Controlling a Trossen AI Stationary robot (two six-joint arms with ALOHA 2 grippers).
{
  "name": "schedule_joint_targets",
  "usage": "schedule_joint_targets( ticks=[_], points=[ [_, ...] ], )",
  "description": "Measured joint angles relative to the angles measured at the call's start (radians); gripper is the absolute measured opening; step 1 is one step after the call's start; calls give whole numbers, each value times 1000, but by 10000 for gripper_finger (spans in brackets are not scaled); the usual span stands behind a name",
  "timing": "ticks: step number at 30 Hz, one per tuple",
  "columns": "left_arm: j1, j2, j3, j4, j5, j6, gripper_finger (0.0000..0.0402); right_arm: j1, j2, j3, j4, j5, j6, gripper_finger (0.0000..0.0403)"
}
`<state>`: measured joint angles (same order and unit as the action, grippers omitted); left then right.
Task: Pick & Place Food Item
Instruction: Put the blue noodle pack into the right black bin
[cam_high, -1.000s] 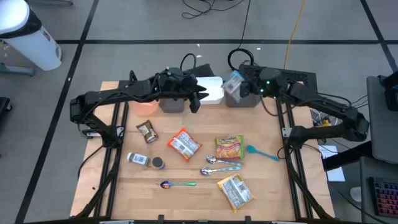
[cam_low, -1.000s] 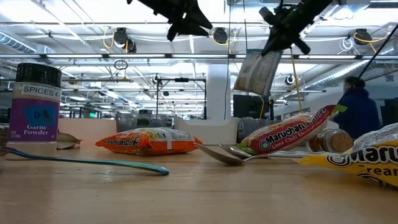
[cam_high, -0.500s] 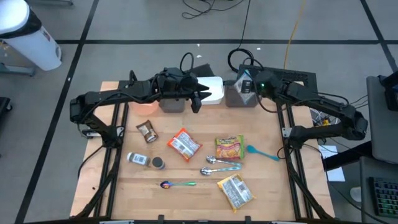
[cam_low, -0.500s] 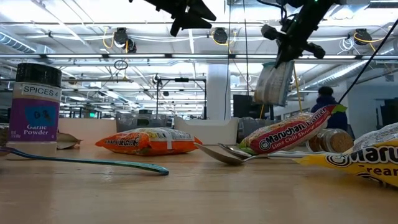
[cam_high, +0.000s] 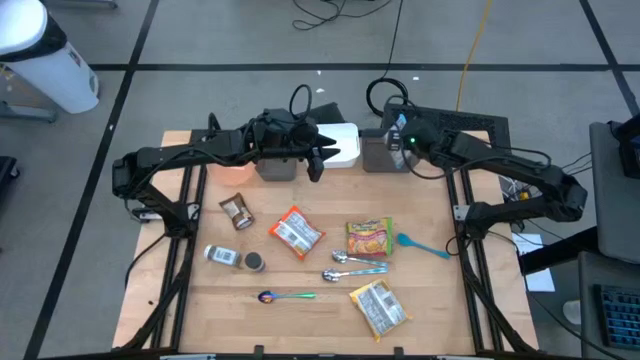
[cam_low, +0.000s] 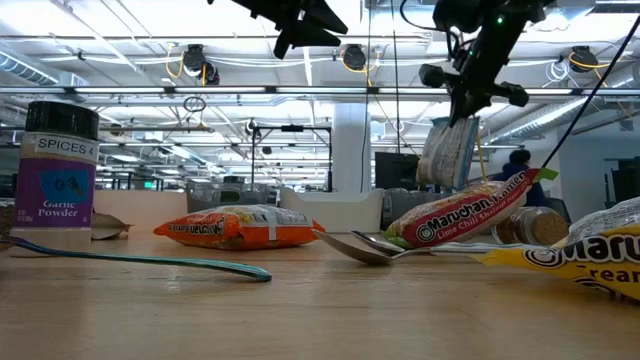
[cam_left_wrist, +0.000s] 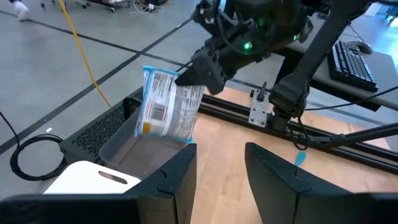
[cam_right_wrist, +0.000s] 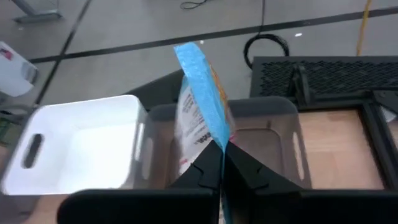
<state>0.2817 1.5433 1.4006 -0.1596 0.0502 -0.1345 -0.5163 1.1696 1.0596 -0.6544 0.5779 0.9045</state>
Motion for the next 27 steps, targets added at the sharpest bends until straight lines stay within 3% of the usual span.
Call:
schedule_joint_targets(
  ticks=[16, 27],
  points=[
    [0, 0, 0, 0, 0, 0, 145, -94, 2, -121, 97, -3, -2, 0],
    [0, 0, 0, 0, 0, 0, 145, -152, 1, -126, 104, -42, -75, 0]
  ],
)
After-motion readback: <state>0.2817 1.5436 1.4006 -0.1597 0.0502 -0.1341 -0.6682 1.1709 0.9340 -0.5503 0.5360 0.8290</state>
